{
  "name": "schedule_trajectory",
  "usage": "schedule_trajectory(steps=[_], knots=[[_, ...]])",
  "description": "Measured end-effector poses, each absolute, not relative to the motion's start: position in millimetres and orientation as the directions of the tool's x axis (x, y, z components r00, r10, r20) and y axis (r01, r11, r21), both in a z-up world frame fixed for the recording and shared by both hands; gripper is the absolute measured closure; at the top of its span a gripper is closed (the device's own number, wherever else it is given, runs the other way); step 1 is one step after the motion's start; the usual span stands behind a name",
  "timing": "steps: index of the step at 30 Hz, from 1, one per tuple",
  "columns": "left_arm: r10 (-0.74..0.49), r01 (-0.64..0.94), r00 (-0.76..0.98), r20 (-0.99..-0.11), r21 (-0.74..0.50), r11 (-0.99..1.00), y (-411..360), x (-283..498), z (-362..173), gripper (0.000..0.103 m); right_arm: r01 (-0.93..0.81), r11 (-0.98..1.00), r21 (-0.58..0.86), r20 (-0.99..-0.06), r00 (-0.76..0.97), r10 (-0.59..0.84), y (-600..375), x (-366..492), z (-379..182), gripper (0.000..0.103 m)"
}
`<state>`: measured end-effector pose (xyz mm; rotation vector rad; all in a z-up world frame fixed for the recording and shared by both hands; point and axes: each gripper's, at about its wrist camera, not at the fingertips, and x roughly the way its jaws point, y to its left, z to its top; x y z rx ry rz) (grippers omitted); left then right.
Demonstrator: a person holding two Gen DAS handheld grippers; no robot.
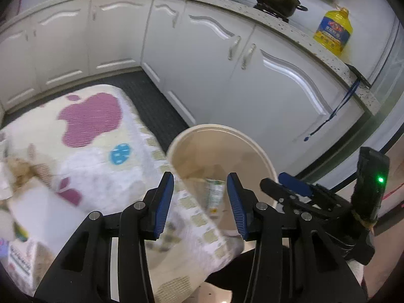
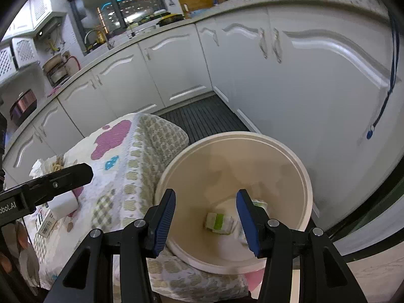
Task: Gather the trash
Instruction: 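Carry both items over the beige bin and open both grippers, then move both open grippers back over the table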
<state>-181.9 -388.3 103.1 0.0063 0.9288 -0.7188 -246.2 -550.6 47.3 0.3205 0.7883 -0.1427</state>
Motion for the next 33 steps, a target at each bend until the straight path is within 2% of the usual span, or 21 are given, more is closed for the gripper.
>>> schedule_trajectory(steps=[10,22,25,30,33], knots=[[-0.485,0.520,0.491,-0.724,-0.204,0.830,-329.7,-198.4,113.2,0.061,0.148,0.961,0.232,-0.688,0.724,0.055,-499.3,-239.4,67.7,0.045],[-0.442,0.420,0.572,-0.690,-0.217,0.881,-247.9,-202.9,129.8,0.060,-0.003,0.972,0.236,-0.648,0.745,0.160,-425.6,-224.4,97.9,0.041],[-0.450,0.406,0.581,-0.678,-0.238,0.882,-223.5,-202.6,135.4,0.054,-0.037,0.971,0.235,-0.637,0.749,0.182,-408.5,-219.8,105.3,0.035],[-0.470,0.373,0.590,-0.656,-0.295,0.880,-175.0,-202.4,142.9,0.042,-0.094,0.969,0.227,-0.626,0.748,0.219,-379.9,-213.1,113.9,0.035],[-0.463,0.352,0.597,-0.656,-0.305,0.885,-145.4,-203.5,143.8,0.040,-0.132,0.967,0.218,-0.626,0.741,0.242,-363.3,-208.2,116.2,0.034]])
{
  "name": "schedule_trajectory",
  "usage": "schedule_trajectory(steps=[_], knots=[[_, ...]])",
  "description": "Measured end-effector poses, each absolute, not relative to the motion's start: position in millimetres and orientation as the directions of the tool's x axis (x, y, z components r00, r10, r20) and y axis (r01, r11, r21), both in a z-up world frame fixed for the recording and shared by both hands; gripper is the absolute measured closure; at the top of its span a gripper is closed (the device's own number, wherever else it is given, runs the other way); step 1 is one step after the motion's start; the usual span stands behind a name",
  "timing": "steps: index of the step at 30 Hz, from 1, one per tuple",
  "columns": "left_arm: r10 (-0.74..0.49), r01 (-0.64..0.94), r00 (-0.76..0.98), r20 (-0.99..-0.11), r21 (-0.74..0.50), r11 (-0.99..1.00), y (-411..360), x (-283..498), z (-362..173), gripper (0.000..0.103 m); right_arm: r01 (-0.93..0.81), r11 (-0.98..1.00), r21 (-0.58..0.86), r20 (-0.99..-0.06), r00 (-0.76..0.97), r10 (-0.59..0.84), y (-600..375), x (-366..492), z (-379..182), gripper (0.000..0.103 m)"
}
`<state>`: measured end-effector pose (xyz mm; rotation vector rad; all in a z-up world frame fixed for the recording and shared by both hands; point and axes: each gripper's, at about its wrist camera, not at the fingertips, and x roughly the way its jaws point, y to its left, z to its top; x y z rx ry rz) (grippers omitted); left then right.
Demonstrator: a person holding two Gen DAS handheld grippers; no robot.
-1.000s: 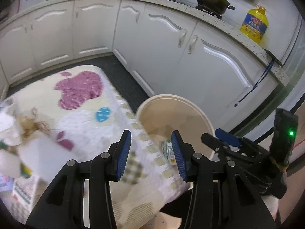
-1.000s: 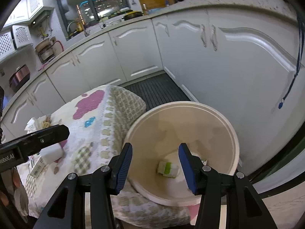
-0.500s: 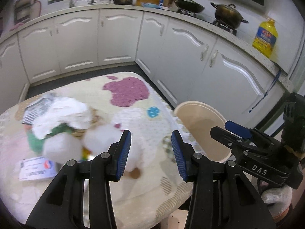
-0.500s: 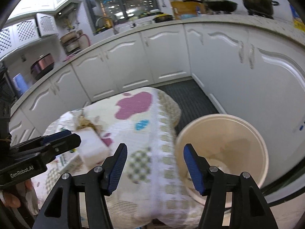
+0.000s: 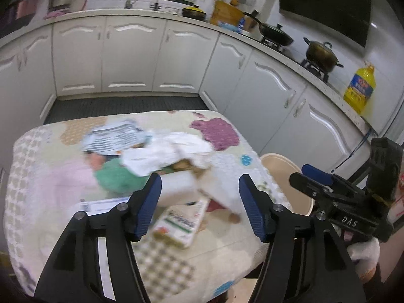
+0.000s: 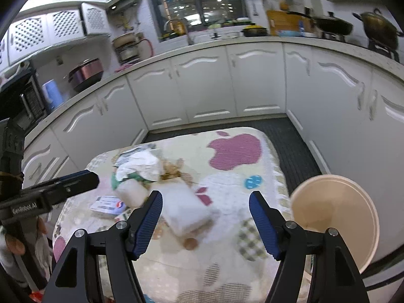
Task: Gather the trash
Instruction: 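Move both open grippers back over the table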
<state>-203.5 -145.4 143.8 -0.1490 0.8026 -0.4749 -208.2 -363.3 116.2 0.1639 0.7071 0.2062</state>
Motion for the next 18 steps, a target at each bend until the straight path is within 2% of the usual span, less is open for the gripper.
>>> schedule_trajectory(steps=[8,18], knots=[[-0.443,0.307,0.572,-0.690,-0.321,0.896,-78.7,-212.3,125.5,0.039,-0.200,0.957,0.212,-0.640,0.711,0.290,-332.9,-194.8,112.1,0.033],[-0.425,0.270,0.547,-0.721,-0.328,0.905,-43.5,-213.8,98.8,0.039,-0.262,0.943,0.207,-0.655,0.679,0.332,-306.8,-174.7,108.8,0.033]])
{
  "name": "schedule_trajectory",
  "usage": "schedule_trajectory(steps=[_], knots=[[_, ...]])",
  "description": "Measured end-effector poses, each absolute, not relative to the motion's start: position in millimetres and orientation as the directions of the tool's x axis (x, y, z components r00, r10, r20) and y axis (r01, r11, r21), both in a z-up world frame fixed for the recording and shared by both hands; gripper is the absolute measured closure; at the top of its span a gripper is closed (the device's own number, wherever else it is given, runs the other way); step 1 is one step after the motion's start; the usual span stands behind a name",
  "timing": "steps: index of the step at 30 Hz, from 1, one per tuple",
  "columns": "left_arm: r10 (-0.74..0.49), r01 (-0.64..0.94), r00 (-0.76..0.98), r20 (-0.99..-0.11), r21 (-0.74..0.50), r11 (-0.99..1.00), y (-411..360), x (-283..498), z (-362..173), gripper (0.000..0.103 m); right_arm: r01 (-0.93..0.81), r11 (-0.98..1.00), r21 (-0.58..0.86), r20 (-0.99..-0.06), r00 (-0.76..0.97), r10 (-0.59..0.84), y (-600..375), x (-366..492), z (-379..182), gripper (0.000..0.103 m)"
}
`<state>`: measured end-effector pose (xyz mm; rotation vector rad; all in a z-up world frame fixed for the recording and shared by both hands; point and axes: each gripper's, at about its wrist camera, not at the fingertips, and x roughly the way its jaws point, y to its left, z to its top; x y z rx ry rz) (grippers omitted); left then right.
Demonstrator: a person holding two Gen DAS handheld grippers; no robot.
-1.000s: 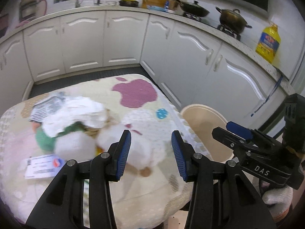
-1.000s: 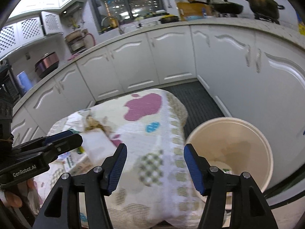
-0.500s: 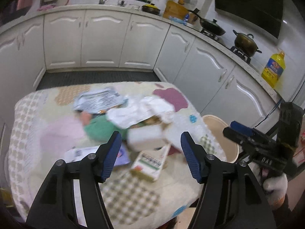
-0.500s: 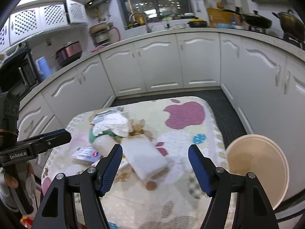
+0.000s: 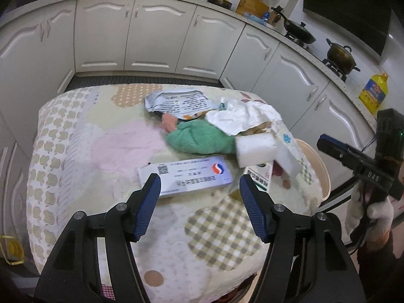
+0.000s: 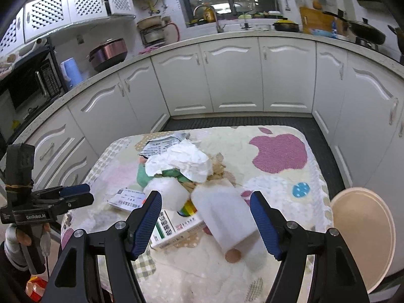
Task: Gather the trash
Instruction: 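Move both open grippers back over the table, then grasp the crumpled white tissue with the right gripper while the left grasps the white medicine box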
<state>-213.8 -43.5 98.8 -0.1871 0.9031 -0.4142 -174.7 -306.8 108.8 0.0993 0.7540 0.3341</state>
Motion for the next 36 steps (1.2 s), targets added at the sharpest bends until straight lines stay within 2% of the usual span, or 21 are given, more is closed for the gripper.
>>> schedule_trajectory(steps=[13,22,30,36], knots=[[-0.473,0.335,0.465,-0.748,-0.345,0.877,-41.7,-189.8,70.6,0.039,-0.304,0.918,0.255,-0.673,0.626,0.394,-278.8,-114.8,106.1,0.030],[-0.482,0.531,0.392,-0.783,-0.235,0.814,-62.2,-166.5,67.8,0.039,-0.307,0.917,0.254,-0.702,0.594,0.393,-263.2,-89.4,93.4,0.030],[-0.498,0.746,0.244,-0.832,-0.167,0.644,-88.8,-147.3,56.8,0.039,-0.306,0.914,0.266,-0.709,0.580,0.400,-261.9,-81.5,90.6,0.030],[-0.461,0.788,0.208,-0.862,-0.132,0.601,-104.1,-140.3,46.8,0.030,-0.330,0.908,0.258,-0.712,0.571,0.409,-256.5,-78.3,89.2,0.030]])
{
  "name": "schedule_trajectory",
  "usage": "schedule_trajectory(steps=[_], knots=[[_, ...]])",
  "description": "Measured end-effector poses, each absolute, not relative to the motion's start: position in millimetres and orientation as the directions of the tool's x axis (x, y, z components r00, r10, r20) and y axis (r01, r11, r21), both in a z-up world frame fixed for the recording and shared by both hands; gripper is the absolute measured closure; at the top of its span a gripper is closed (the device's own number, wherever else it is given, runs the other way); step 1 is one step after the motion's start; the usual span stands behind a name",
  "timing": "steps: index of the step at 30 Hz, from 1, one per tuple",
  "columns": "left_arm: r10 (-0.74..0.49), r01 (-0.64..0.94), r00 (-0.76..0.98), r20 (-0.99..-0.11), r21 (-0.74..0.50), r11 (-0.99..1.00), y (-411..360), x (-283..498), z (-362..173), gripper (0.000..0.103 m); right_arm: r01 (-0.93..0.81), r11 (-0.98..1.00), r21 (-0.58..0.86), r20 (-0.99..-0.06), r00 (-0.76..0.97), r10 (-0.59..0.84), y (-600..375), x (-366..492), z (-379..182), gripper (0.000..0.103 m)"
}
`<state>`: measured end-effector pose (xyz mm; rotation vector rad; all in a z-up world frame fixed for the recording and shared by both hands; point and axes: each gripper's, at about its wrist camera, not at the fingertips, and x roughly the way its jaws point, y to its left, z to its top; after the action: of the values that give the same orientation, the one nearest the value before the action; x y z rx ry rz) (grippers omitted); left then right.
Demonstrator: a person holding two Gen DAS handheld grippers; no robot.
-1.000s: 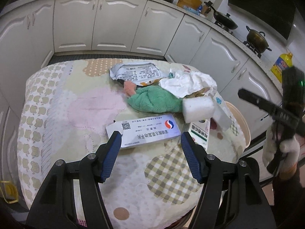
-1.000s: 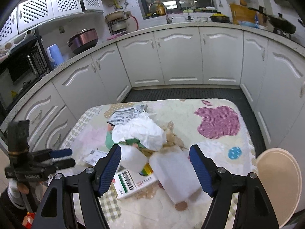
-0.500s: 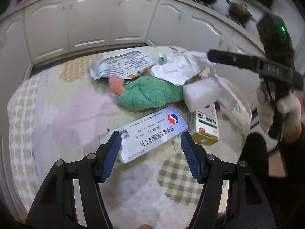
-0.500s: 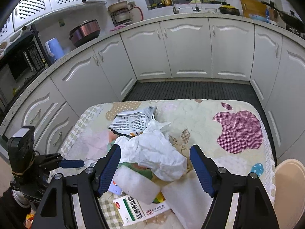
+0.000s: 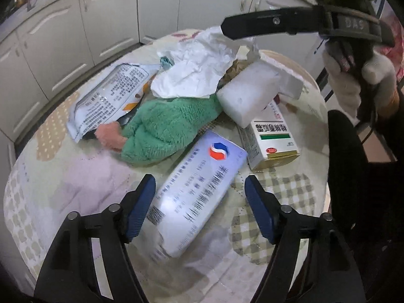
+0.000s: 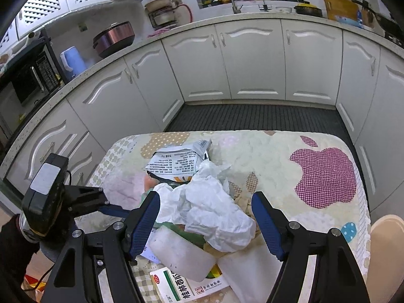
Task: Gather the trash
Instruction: 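Grasp the crumpled white tissue with the right gripper while the left grasps the white medicine box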
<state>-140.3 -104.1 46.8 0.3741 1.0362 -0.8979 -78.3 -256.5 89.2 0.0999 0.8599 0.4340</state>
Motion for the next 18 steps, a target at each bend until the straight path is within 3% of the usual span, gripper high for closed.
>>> schedule_trajectory(steps=[4,7,9,10,11,14,18], knots=[[-0.409,0.790,0.239,-0.881,-0.068,0.609,-112.7,-141.4,33.9,0.030,-0.327,0.912,0.248,-0.725,0.562,0.399,-255.2,-72.5,84.0,0.030],[-0.422,0.770,0.248,-0.872,-0.087,0.632,-112.2,-140.1,31.7,0.030,-0.335,0.910,0.245,-0.738,0.544,0.399,-252.4,-68.6,79.0,0.031],[-0.433,0.750,0.255,-0.865,-0.105,0.653,-110.5,-140.0,31.3,0.031,-0.349,0.909,0.226,-0.746,0.538,0.392,-249.0,-68.9,76.7,0.043],[-0.438,0.742,0.263,-0.859,-0.109,0.661,-108.8,-141.2,31.3,0.031,-0.359,0.908,0.216,-0.746,0.540,0.390,-247.7,-70.4,76.3,0.064],[-0.444,0.737,0.270,-0.855,-0.114,0.667,-105.7,-143.8,31.3,0.034,-0.367,0.903,0.223,-0.744,0.534,0.401,-247.6,-71.7,75.7,0.075],[-0.460,0.712,0.277,-0.843,-0.141,0.687,-99.0,-151.0,31.8,0.045,-0.383,0.894,0.233,-0.721,0.549,0.424,-248.9,-81.0,80.0,0.085],[-0.462,0.676,0.307,-0.832,-0.151,0.721,-91.4,-164.8,38.3,0.054,-0.400,0.883,0.243,-0.675,0.585,0.451,-254.9,-96.0,95.5,0.086]])
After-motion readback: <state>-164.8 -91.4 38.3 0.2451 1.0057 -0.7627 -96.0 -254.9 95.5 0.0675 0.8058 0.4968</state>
